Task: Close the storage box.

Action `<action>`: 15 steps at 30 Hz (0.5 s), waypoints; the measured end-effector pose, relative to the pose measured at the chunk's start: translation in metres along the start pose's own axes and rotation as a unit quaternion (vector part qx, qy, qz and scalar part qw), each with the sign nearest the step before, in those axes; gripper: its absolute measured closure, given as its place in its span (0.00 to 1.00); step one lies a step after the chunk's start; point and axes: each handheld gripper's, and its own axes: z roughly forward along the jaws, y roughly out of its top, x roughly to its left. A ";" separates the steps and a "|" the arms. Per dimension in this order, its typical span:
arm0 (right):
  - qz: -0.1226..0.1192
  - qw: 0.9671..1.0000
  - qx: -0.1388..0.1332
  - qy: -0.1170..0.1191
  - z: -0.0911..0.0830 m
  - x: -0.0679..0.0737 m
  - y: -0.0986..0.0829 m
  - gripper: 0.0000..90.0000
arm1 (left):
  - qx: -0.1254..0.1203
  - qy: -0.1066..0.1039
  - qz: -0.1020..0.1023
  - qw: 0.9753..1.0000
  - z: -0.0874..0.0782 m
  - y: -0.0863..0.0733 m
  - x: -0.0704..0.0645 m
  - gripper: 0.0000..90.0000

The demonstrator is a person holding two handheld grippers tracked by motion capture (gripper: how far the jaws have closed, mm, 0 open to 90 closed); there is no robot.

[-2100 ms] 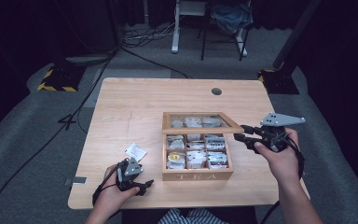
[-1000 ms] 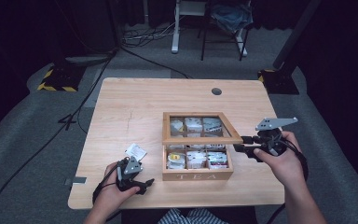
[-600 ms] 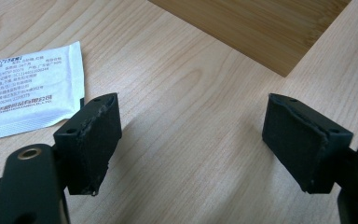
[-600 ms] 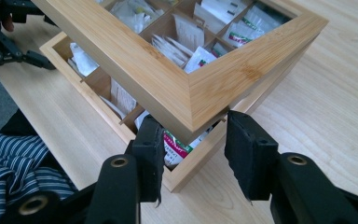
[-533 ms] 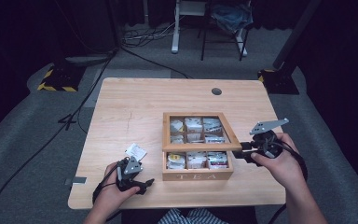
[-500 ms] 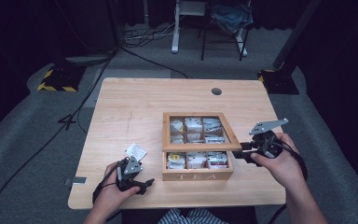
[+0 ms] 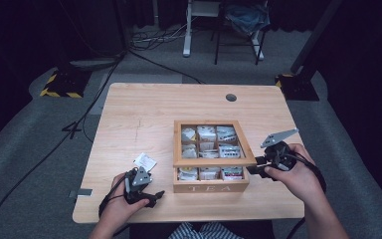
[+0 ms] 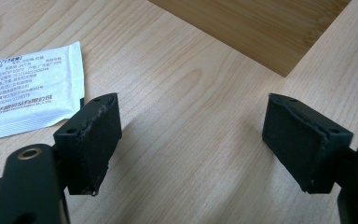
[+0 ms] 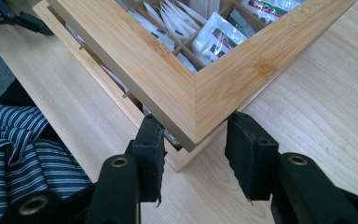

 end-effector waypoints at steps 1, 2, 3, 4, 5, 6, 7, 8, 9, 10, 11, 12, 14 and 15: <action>0.000 1.000 0.002 0.001 0.001 0.000 0.000 0.65 | 0.000 0.000 0.000 1.000 0.000 0.000 0.000 0.23; 0.000 1.000 0.006 0.002 0.001 0.001 0.000 0.65 | 0.000 0.000 0.000 1.000 0.000 0.000 0.000 0.23; 0.000 1.000 0.010 0.002 0.002 0.001 0.000 0.65 | 0.000 0.000 0.000 1.000 0.000 0.000 0.000 0.23; 0.000 1.000 0.010 0.002 0.002 0.001 0.000 0.65 | 0.000 0.000 0.000 1.000 0.000 0.000 0.000 0.23; -0.002 1.000 0.013 0.002 0.003 0.001 0.000 0.65 | 0.000 0.000 0.000 1.000 0.000 0.000 0.000 0.23; -0.002 1.000 0.020 0.003 0.005 0.001 0.000 0.65 | 0.000 0.000 0.000 1.000 0.000 0.000 0.000 0.23; -0.002 1.000 0.020 0.003 0.005 0.001 0.000 0.65 | 0.000 0.000 0.000 1.000 0.000 0.000 0.000 0.23; -0.003 1.000 0.023 0.004 0.006 0.001 0.000 0.64 | 0.000 0.000 0.000 1.000 0.000 0.000 0.000 0.23; -0.005 1.000 0.027 0.006 0.007 0.001 0.000 0.64 | 0.000 0.000 0.001 1.000 0.000 0.000 0.000 0.23; -0.005 0.999 0.033 0.008 0.008 0.001 0.000 0.64 | 0.001 0.000 0.001 1.000 0.000 0.000 0.000 0.23; -0.006 0.999 0.036 0.010 0.009 0.001 0.000 0.64 | 0.001 0.000 0.001 1.000 0.000 0.000 0.000 0.23; -0.006 0.999 0.039 0.009 0.010 0.001 0.000 0.64 | 0.001 0.000 0.001 1.000 0.000 0.000 0.000 0.23; -0.006 0.999 0.043 0.009 0.011 0.002 0.000 0.64 | 0.001 0.000 0.001 1.000 0.000 0.000 0.000 0.23; -0.010 0.999 0.048 0.009 0.013 0.002 0.000 0.64 | 0.001 0.000 0.001 1.000 0.000 0.000 0.000 0.23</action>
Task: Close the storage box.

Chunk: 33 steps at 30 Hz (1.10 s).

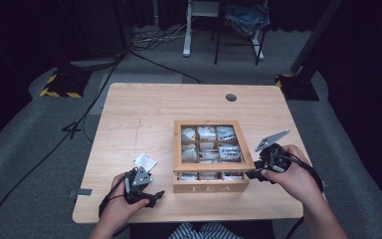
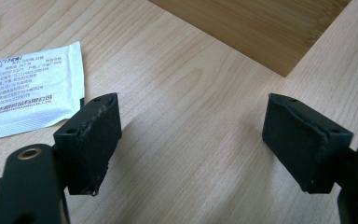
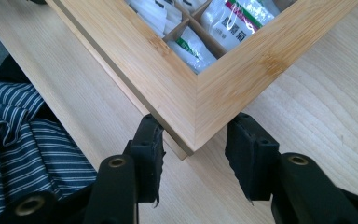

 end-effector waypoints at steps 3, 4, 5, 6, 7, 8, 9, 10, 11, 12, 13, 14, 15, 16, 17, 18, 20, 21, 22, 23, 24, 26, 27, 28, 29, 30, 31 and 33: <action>-0.001 1.000 0.006 0.000 0.001 0.000 0.000 0.64 | 0.000 0.000 0.000 1.000 0.000 0.000 0.000 0.23; -0.003 1.000 0.010 0.000 0.003 0.001 0.000 0.64 | 0.000 0.000 0.000 1.000 0.000 0.000 0.000 0.23; -0.004 1.000 0.013 0.000 0.004 0.001 0.000 0.64 | 0.000 0.000 0.000 1.000 0.000 0.000 0.000 0.23; -0.004 1.000 0.016 0.000 0.004 0.001 0.000 0.64 | 0.000 0.000 0.000 1.000 0.000 0.000 0.000 0.23; -0.005 1.000 0.019 0.000 0.005 0.001 0.000 0.64 | 0.000 0.000 0.000 1.000 0.000 0.000 0.000 0.23; -0.006 1.000 0.023 0.002 0.006 0.001 0.000 0.64 | 0.000 0.000 0.000 1.000 0.000 0.000 0.000 0.23; -0.006 1.000 0.027 0.001 0.007 0.002 0.000 0.63 | 0.000 0.000 0.000 1.000 0.000 0.000 0.000 0.23; -0.008 0.999 0.031 0.001 0.008 0.002 0.000 0.63 | 0.000 0.000 0.000 1.000 0.000 0.000 0.000 0.23; -0.008 0.999 0.036 0.002 0.009 0.002 0.000 0.63 | 0.000 0.000 0.000 1.000 0.000 0.000 0.000 0.23; -0.010 0.999 0.041 0.002 0.010 0.002 0.000 0.63 | 0.000 0.000 0.000 1.000 0.000 0.000 0.000 0.23; -0.011 0.999 0.045 0.003 0.011 0.002 0.000 0.62 | 0.000 0.000 0.000 1.000 0.000 0.000 0.000 0.23; -0.011 0.999 0.045 0.003 0.011 0.002 0.000 0.62 | 0.000 0.000 0.000 1.000 0.000 0.000 0.000 0.23; -0.010 0.999 0.052 0.005 0.013 0.002 0.000 0.62 | 0.000 0.000 0.000 1.000 0.000 0.000 0.000 0.23; -0.010 0.999 0.052 0.005 0.013 0.002 0.000 0.62 | 0.000 0.000 0.000 1.000 0.000 0.000 0.000 0.23; -0.011 0.998 0.054 0.005 0.014 0.002 0.000 0.62 | 0.000 0.000 0.000 1.000 0.000 0.000 0.000 0.23; -0.010 0.998 0.059 0.008 0.016 0.001 0.000 0.62 | 0.000 0.000 0.000 1.000 0.000 0.000 0.000 0.23; -0.011 0.998 0.064 0.008 0.018 0.001 0.000 0.62 | 0.000 0.000 0.000 1.000 0.000 0.000 0.000 0.23; -0.011 0.998 0.064 0.008 0.018 0.001 0.000 0.62 | 0.000 0.000 0.000 1.000 0.000 0.000 0.000 0.23; -0.012 0.997 0.069 0.010 0.020 0.001 0.000 0.62 | 0.000 0.000 0.000 1.000 0.000 0.000 0.000 0.23; -0.012 0.997 0.072 0.009 0.021 0.001 0.000 0.62 | 0.000 0.000 0.000 1.000 0.000 0.000 0.000 0.23; -0.012 0.997 0.072 0.009 0.021 0.001 0.000 0.62 | 0.000 0.000 0.000 1.000 0.000 0.000 0.000 0.23; -0.014 0.997 0.078 0.011 0.023 0.001 0.000 0.61 | 0.000 0.000 0.000 1.000 0.000 0.000 0.000 0.23; -0.014 0.997 0.079 0.010 0.023 0.001 0.000 0.61 | 0.000 0.000 0.000 1.000 0.000 0.000 0.000 0.23; -0.013 0.997 0.081 0.010 0.024 0.001 0.000 0.62 | 0.000 0.000 0.000 1.000 0.000 0.000 0.000 0.23; -0.013 0.997 0.081 0.010 0.024 0.001 0.000 0.62 | 0.000 0.000 0.000 1.000 0.000 0.000 0.000 0.23; -0.013 0.996 0.082 0.010 0.024 0.001 0.000 0.61 | 0.000 0.000 0.000 1.000 0.000 0.000 0.000 0.23; -0.013 0.996 0.084 0.010 0.025 0.001 0.000 0.62 | 0.000 0.000 0.000 1.000 0.000 0.000 0.000 0.23; -0.014 0.996 0.085 0.010 0.026 0.001 0.000 0.61 | 0.000 0.000 0.000 1.000 0.000 0.000 0.000 0.23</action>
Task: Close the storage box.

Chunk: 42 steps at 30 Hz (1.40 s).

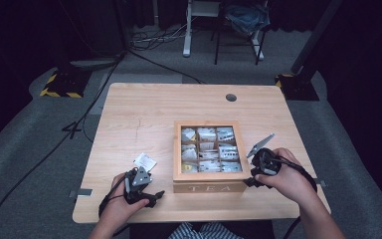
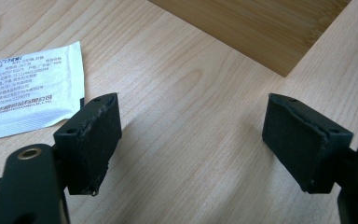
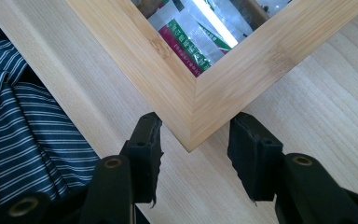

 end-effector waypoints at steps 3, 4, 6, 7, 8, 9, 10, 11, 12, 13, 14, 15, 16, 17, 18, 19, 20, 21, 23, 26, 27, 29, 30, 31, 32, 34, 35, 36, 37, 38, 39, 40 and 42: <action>-0.003 1.000 0.002 0.001 0.001 0.000 0.000 0.61 | 0.000 0.000 0.000 1.000 0.000 0.000 0.000 0.23; -0.002 1.000 0.002 0.000 0.002 0.000 0.000 0.61 | 0.000 0.000 0.000 1.000 0.000 0.000 0.000 0.23; -0.001 1.000 0.006 0.000 0.002 0.000 0.001 0.61 | 0.000 0.000 0.000 1.000 0.000 0.000 0.000 0.23; -0.002 1.000 0.007 0.000 0.003 0.000 0.001 0.61 | 0.000 0.000 0.000 1.000 0.000 0.000 0.000 0.23; -0.002 1.000 0.008 -0.001 0.004 0.000 0.001 0.61 | 0.000 0.000 0.000 1.000 0.000 0.000 0.000 0.23; -0.002 1.000 0.008 -0.001 0.004 0.000 0.001 0.61 | 0.000 0.000 0.000 1.000 0.000 0.000 0.000 0.23; -0.002 1.000 0.009 -0.001 0.004 0.000 0.001 0.61 | 0.000 0.000 0.000 1.000 0.000 0.000 0.000 0.23; -0.003 1.000 0.010 -0.001 0.004 0.000 0.001 0.61 | 0.000 0.000 0.000 1.000 0.000 0.000 0.000 0.23; -0.004 1.000 0.011 -0.001 0.005 0.000 0.001 0.61 | 0.000 0.000 0.000 1.000 0.000 0.000 0.000 0.23; -0.005 1.000 0.012 -0.001 0.005 0.000 0.002 0.61 | 0.000 0.000 0.000 1.000 0.000 0.000 0.000 0.23; -0.005 1.000 0.013 -0.001 0.006 0.000 0.002 0.61 | 0.000 0.000 0.000 1.000 0.000 0.000 0.000 0.23; -0.004 1.000 0.013 -0.001 0.006 0.000 0.002 0.61 | 0.000 0.000 0.000 1.000 0.000 0.000 0.000 0.23; -0.004 1.000 0.013 -0.001 0.006 0.000 0.002 0.61 | 0.000 0.000 0.000 1.000 0.000 0.000 0.000 0.23; -0.004 1.000 0.015 0.000 0.007 0.000 0.002 0.61 | 0.000 0.000 0.000 1.000 0.000 0.000 0.000 0.23; -0.004 1.000 0.015 -0.001 0.007 0.000 0.002 0.61 | 0.000 0.000 0.000 1.000 0.000 0.000 0.000 0.23; -0.004 1.000 0.015 -0.001 0.007 0.000 0.002 0.61 | 0.000 0.000 0.000 1.000 0.000 0.000 0.000 0.23; -0.004 1.000 0.016 -0.001 0.008 0.000 0.002 0.61 | 0.000 0.000 0.000 1.000 0.000 0.000 0.000 0.23; -0.003 1.000 0.017 -0.003 0.009 0.000 0.001 0.61 | 0.000 0.000 0.000 1.000 0.000 0.000 0.000 0.23; 0.001 1.000 0.009 0.000 0.012 -0.001 -0.001 0.55 | 0.000 0.000 0.000 1.000 0.000 0.000 0.000 0.23; 0.006 1.000 0.005 -0.003 0.009 -0.003 -0.003 0.49 | 0.000 0.000 0.000 1.000 0.000 0.000 0.000 0.23; 0.004 1.000 0.005 -0.006 0.008 -0.004 -0.004 0.48 | 0.000 0.000 0.000 1.000 0.000 0.000 0.000 0.23; 0.001 1.000 -0.005 -0.001 0.004 -0.006 -0.005 0.46 | 0.000 0.001 0.000 1.000 0.000 0.000 0.000 0.23; 0.001 1.000 -0.017 0.001 0.002 -0.006 -0.005 0.46 | 0.000 0.001 0.000 1.000 0.000 0.000 0.000 0.23; 0.001 1.000 -0.030 -0.002 -0.001 -0.007 -0.005 0.46 | 0.000 0.001 0.000 1.000 0.000 0.000 0.000 0.23; 0.002 0.999 -0.044 -0.005 -0.003 -0.008 -0.005 0.45 | 0.001 0.001 0.000 1.000 0.000 0.000 0.000 0.23; 0.003 0.998 -0.056 -0.010 -0.006 -0.009 -0.005 0.45 | 0.001 0.001 0.002 1.000 -0.001 0.000 0.000 0.23; 0.004 0.997 -0.081 -0.017 -0.010 -0.011 -0.005 0.43 | -0.001 0.002 0.000 1.000 -0.001 -0.001 0.000 0.23; 0.002 0.995 -0.093 -0.020 -0.011 -0.012 -0.004 0.42 | 0.000 0.003 0.001 1.000 -0.001 -0.001 0.000 0.23; -0.001 0.994 -0.104 -0.024 -0.013 -0.013 -0.004 0.42 | 0.000 0.003 0.001 1.000 -0.002 -0.002 0.000 0.23; -0.002 0.993 -0.112 -0.023 -0.014 -0.014 -0.004 0.42 | 0.000 0.005 -0.001 1.000 -0.002 -0.002 0.000 0.23; -0.002 0.993 -0.112 -0.023 -0.014 -0.014 -0.004 0.42 | 0.000 0.005 -0.001 1.000 -0.002 -0.002 0.000 0.23; 0.000 0.991 -0.131 -0.026 -0.018 -0.016 -0.003 0.42 | 0.000 0.006 -0.004 1.000 -0.002 -0.002 -0.001 0.23; 0.000 0.989 -0.146 -0.030 -0.021 -0.017 -0.002 0.42 | 0.000 0.006 -0.005 1.000 -0.002 -0.003 -0.001 0.23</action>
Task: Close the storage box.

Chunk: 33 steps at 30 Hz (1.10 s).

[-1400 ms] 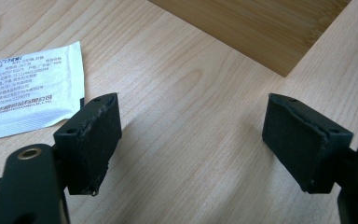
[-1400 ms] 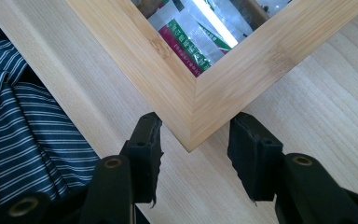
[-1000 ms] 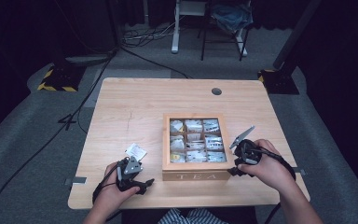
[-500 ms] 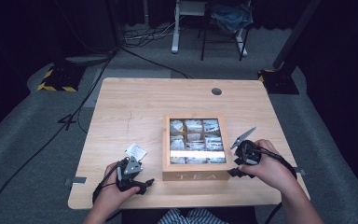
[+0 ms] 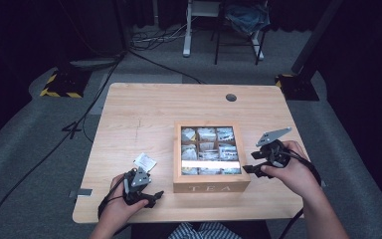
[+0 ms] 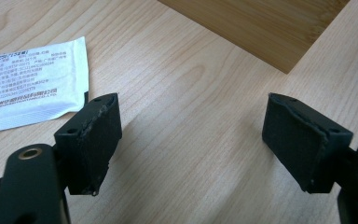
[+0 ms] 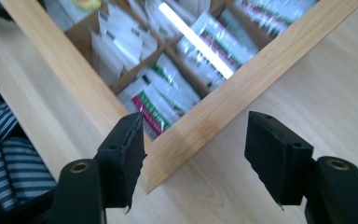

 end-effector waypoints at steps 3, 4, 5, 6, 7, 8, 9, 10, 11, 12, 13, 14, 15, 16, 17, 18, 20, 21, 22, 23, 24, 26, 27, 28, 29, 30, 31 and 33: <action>0.004 0.999 -0.032 -0.003 -0.004 -0.004 0.002 0.41 | 0.000 0.002 -0.002 1.000 -0.001 -0.001 0.000 0.23; 0.004 0.999 -0.032 -0.003 -0.004 -0.004 0.002 0.41 | 0.000 0.004 0.000 1.000 -0.001 -0.001 0.000 0.23; 0.005 0.999 -0.045 -0.008 -0.005 -0.006 0.002 0.41 | 0.000 0.005 -0.003 1.000 -0.002 -0.002 0.000 0.23; 0.004 0.999 -0.050 -0.012 -0.006 -0.008 0.001 0.41 | 0.000 0.005 -0.003 1.000 -0.002 -0.002 0.000 0.23; 0.004 0.998 -0.053 -0.016 -0.006 -0.009 -0.001 0.41 | -0.001 0.006 -0.008 1.000 -0.003 -0.004 -0.001 0.23; 0.005 0.998 -0.061 -0.019 -0.007 -0.012 -0.003 0.41 | 0.001 0.008 -0.008 1.000 -0.005 -0.004 0.000 0.23; 0.014 0.997 -0.076 -0.027 -0.011 -0.017 -0.009 0.40 | -0.001 0.009 -0.009 1.000 -0.005 -0.005 0.000 0.23; 0.014 0.997 -0.076 -0.027 -0.011 -0.017 -0.009 0.40 | 0.000 0.011 -0.011 1.000 -0.006 -0.006 0.000 0.23; 0.016 0.996 -0.084 -0.033 -0.012 -0.019 -0.011 0.39 | -0.001 0.012 -0.012 1.000 -0.007 -0.007 0.001 0.23; 0.022 0.994 -0.096 -0.044 -0.014 -0.024 -0.018 0.37 | -0.002 0.015 -0.016 1.000 -0.008 -0.008 0.001 0.23; 0.022 0.994 -0.096 -0.044 -0.014 -0.024 -0.018 0.37 | -0.002 0.015 -0.016 1.000 -0.008 -0.008 0.001 0.23; 0.025 0.994 -0.097 -0.046 -0.014 -0.027 -0.022 0.37 | -0.001 0.015 -0.018 1.000 -0.009 -0.009 0.002 0.23; 0.027 0.994 -0.098 -0.050 -0.014 -0.030 -0.026 0.37 | -0.001 0.019 -0.020 1.000 -0.009 -0.010 0.002 0.23; 0.029 0.993 -0.099 -0.055 -0.014 -0.033 -0.030 0.37 | -0.001 0.020 -0.018 1.000 -0.010 -0.010 0.004 0.23; 0.035 0.992 -0.104 -0.062 -0.013 -0.039 -0.039 0.37 | 0.000 0.021 -0.021 1.000 -0.011 -0.011 0.005 0.23; 0.040 0.991 -0.109 -0.064 -0.013 -0.042 -0.043 0.37 | 0.000 0.021 -0.021 1.000 -0.011 -0.011 0.005 0.23; 0.051 0.990 -0.116 -0.067 -0.013 -0.048 -0.052 0.36 | -0.001 0.027 -0.023 0.999 -0.012 -0.011 0.007 0.23; 0.057 0.989 -0.120 -0.070 -0.013 -0.051 -0.057 0.36 | -0.001 0.027 -0.027 0.999 -0.012 -0.012 0.007 0.23; 0.062 0.987 -0.125 -0.074 -0.012 -0.054 -0.061 0.35 | -0.001 0.027 -0.026 0.999 -0.012 -0.012 0.007 0.23; 0.067 0.986 -0.128 -0.078 -0.010 -0.058 -0.066 0.35 | -0.001 0.027 -0.026 0.999 -0.012 -0.012 0.007 0.23; 0.072 0.986 -0.126 -0.079 -0.009 -0.062 -0.070 0.35 | -0.001 0.027 -0.027 0.999 -0.012 -0.012 0.008 0.23; 0.081 0.985 -0.127 -0.084 -0.007 -0.071 -0.078 0.35 | -0.002 0.026 -0.026 0.999 -0.012 -0.012 0.008 0.23; 0.081 0.985 -0.127 -0.084 -0.007 -0.071 -0.078 0.35 | -0.001 0.026 -0.026 0.999 -0.012 -0.012 0.008 0.23; 0.092 0.983 -0.129 -0.092 -0.005 -0.079 -0.085 0.34 | 0.000 0.026 -0.027 0.999 -0.012 -0.012 0.008 0.23; 0.092 0.983 -0.129 -0.092 -0.005 -0.079 -0.085 0.34 | -0.001 0.027 -0.028 0.999 -0.012 -0.012 0.008 0.23; 0.095 0.982 -0.131 -0.096 -0.003 -0.082 -0.088 0.34 | -0.001 0.028 -0.026 0.999 -0.012 -0.012 0.009 0.23; 0.098 0.981 -0.132 -0.099 -0.001 -0.085 -0.092 0.34 | -0.003 0.030 -0.028 0.999 -0.012 -0.012 0.009 0.23; 0.102 0.981 -0.132 -0.100 0.004 -0.090 -0.097 0.34 | -0.002 0.029 -0.029 0.999 -0.012 -0.012 0.009 0.23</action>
